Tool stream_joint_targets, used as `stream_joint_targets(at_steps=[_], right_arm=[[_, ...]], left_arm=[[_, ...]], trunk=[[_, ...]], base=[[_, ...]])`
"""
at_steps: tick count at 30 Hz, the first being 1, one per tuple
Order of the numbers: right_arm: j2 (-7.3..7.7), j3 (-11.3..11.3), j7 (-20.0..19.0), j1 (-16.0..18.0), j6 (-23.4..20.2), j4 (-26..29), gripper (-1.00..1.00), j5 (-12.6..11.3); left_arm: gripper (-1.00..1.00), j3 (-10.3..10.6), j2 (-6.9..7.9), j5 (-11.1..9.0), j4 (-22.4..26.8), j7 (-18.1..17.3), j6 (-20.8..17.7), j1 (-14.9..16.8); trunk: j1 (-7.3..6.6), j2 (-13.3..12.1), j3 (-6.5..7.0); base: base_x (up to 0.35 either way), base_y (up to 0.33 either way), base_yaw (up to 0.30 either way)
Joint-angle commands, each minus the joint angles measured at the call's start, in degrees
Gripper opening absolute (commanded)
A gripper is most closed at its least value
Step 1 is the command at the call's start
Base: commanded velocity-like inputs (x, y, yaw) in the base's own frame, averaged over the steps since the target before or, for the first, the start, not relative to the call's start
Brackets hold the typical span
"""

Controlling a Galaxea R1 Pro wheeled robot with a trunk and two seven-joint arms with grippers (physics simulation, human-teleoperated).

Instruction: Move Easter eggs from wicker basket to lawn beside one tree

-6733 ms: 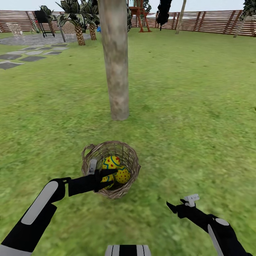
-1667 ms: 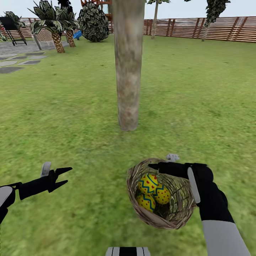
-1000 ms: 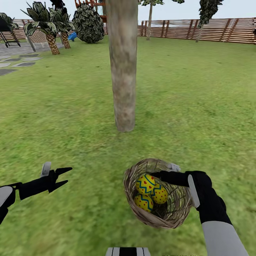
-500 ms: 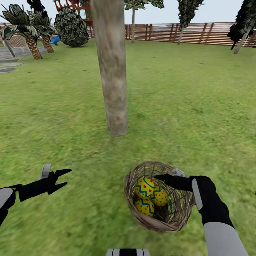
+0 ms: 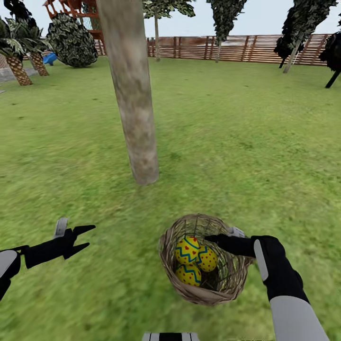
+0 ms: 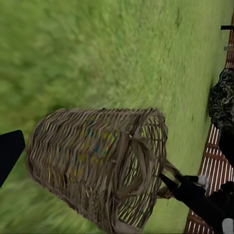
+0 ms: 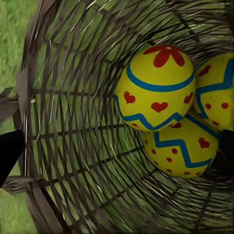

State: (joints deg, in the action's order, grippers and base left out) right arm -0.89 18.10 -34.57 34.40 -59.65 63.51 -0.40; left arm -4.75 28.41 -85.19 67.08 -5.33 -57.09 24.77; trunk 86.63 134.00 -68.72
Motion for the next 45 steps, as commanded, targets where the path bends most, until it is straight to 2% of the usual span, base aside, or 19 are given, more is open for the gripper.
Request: stream_joint_targets(at_steps=[1, 9, 17, 24, 32, 45], right_arm=[[-0.07, 0.2, -0.1, 0.1, -0.4, -0.3, 1.0, 0.0], [-0.06, 0.3, 0.0, 0.1, -0.4, -1.0, 1.0, 0.0], [-0.08, 3.5, 0.0, 0.1, 1.5, -1.2, 1.0, 0.0], [-0.1, 3.5, 0.0, 0.1, 1.7, -1.2, 1.0, 0.0], [-0.16, 3.5, 0.0, 0.1, 1.7, -1.2, 1.0, 0.0], [-0.26, 3.5, 0.0, 0.1, 1.8, -1.2, 1.0, 0.0]], left_arm=[[1.0, -0.1, 0.0, 0.6, 0.0, -0.6, -0.2, 0.0], [1.0, -0.1, -0.02, 0.5, 0.0, -0.6, -0.2, 0.0], [1.0, -0.1, 0.01, 0.5, 0.0, -0.6, -0.2, 0.0], [1.0, -0.1, -0.02, 0.5, 0.0, -0.6, -0.2, 0.0], [1.0, -0.1, -0.02, 0.5, 0.0, -0.6, -0.2, 0.0], [1.0, -0.1, -0.02, 0.5, 0.0, -0.7, -0.3, 0.0]], trunk=[[-0.01, 0.0, 0.03], [-0.01, 0.0, 0.56], [-0.01, 0.0, 1.09], [-0.01, 0.0, 1.53], [-0.01, 0.0, 1.61], [-0.01, 0.0, 1.62]], base=[[0.018, 0.051, -0.223], [0.079, 0.109, -0.223], [0.084, 0.068, -0.223], [0.106, 0.261, -0.216], [0.004, 0.283, -0.035], [0.014, 0.044, -0.001]])
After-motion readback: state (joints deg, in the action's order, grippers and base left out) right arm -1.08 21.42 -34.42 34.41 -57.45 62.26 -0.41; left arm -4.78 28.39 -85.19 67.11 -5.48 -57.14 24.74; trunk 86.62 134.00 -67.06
